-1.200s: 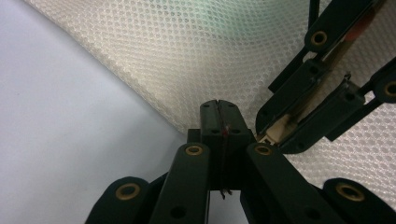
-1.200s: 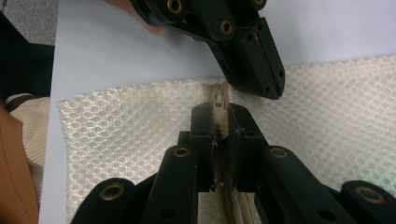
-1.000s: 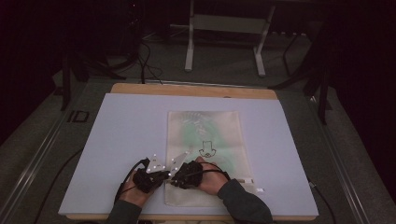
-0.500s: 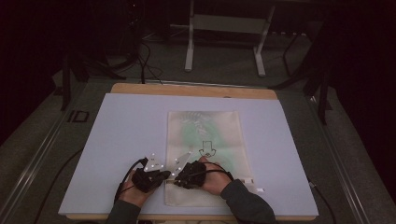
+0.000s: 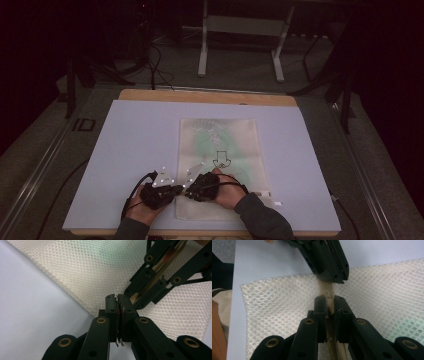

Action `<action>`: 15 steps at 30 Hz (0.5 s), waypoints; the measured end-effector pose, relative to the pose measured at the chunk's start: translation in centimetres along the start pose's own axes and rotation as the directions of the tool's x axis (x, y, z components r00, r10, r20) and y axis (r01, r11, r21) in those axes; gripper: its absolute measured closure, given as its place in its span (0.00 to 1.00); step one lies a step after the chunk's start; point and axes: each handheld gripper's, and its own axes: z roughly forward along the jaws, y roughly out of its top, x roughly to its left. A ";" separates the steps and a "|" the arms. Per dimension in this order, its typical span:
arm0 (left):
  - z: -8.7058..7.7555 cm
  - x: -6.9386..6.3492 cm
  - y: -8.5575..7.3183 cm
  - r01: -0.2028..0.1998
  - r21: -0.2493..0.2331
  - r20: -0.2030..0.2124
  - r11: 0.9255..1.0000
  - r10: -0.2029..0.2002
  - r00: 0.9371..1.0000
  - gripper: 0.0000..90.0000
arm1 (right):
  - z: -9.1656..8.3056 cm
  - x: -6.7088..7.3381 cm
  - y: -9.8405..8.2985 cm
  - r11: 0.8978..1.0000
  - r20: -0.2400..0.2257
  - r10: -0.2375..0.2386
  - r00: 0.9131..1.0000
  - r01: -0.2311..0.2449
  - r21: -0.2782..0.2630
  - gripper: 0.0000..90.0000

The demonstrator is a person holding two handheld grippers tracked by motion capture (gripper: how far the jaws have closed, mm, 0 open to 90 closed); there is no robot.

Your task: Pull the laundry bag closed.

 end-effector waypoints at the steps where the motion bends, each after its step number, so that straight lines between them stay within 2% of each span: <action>1: 0.0 0.0 0.0 -0.001 0.001 0.001 1.000 0.001 1.000 0.96 | 0.0 0.0 0.0 1.000 0.000 0.001 1.000 -0.001 0.001 0.91; 9: 0.6 0.1 -0.2 0.024 0.028 0.015 0.999 -0.024 1.000 0.97 | 0.1 0.1 0.1 1.000 0.001 -0.004 1.000 0.004 0.000 0.91; 13: 0.8 0.0 -0.2 0.000 0.038 0.012 0.999 -0.001 1.000 0.99 | 0.0 0.1 0.1 1.000 0.004 -0.013 1.000 0.013 0.006 0.91; 15: 0.8 -0.1 -0.2 0.006 0.037 0.011 0.999 -0.006 1.000 0.99 | 0.0 0.2 0.1 1.000 0.009 -0.017 1.000 0.017 0.010 0.91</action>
